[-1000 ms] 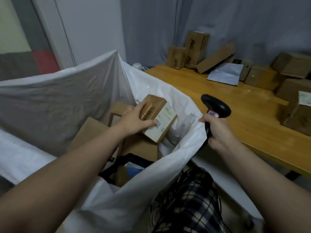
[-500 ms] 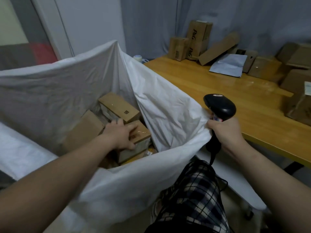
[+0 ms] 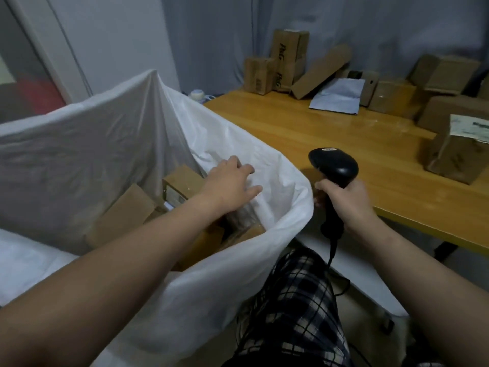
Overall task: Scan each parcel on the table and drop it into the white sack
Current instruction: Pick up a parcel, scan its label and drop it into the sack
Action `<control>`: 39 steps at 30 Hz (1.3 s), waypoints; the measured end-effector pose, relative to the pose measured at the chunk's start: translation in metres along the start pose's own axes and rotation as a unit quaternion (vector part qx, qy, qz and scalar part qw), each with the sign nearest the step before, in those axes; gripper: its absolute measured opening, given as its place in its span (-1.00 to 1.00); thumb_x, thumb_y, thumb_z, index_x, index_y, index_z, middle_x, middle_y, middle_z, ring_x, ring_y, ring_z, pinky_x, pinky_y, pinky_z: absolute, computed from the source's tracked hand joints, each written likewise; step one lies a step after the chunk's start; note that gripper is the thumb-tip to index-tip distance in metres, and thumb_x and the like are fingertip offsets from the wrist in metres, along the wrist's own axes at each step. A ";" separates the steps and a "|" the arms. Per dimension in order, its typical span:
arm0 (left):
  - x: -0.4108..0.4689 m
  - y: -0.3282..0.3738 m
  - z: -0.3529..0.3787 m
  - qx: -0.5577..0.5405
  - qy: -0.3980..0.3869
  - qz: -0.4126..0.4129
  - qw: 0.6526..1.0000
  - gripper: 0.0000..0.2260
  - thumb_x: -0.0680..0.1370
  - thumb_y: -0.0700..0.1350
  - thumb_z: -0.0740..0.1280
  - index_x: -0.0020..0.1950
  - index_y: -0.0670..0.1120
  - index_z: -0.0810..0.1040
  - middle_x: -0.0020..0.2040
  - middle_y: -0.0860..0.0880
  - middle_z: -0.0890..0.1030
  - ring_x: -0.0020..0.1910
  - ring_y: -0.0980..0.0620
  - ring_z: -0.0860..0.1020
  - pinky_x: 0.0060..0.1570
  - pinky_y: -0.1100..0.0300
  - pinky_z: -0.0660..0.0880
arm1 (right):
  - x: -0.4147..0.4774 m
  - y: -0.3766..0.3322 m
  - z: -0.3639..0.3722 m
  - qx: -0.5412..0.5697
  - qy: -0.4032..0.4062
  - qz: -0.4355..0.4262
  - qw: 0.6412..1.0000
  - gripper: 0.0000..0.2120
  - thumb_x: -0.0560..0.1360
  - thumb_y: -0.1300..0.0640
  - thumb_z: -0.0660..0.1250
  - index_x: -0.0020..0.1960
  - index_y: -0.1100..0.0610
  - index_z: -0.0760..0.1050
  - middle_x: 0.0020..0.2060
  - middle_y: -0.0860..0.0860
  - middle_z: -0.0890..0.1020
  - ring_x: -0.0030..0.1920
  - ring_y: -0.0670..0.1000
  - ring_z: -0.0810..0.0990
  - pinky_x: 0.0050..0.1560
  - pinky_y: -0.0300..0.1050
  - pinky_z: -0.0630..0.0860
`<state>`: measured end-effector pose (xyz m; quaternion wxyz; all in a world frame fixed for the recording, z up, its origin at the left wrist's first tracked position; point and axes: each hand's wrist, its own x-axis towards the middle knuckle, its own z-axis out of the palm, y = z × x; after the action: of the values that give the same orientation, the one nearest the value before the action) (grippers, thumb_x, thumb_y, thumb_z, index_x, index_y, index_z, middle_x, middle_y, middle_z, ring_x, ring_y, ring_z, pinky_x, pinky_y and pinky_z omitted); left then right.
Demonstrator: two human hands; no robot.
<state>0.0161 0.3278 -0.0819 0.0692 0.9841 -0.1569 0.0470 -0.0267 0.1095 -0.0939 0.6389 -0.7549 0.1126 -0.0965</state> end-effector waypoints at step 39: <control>0.183 0.333 0.007 -0.106 -0.045 0.209 0.971 -0.56 0.54 0.04 0.30 0.40 0.31 0.35 0.50 -0.06 0.25 0.47 -0.14 0.11 0.40 -0.07 0.01 | 0.037 0.045 -0.267 0.320 0.259 -0.008 0.911 -0.81 0.54 0.12 0.31 -0.20 0.20 0.53 -0.39 0.05 0.56 -0.45 -0.04 0.52 -0.37 -0.23 0.49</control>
<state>0.0851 -0.0422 -0.0277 0.1545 0.9175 -0.3665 -0.0009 -0.0713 -0.1604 -0.0944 0.7938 -0.4594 0.2313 -0.3245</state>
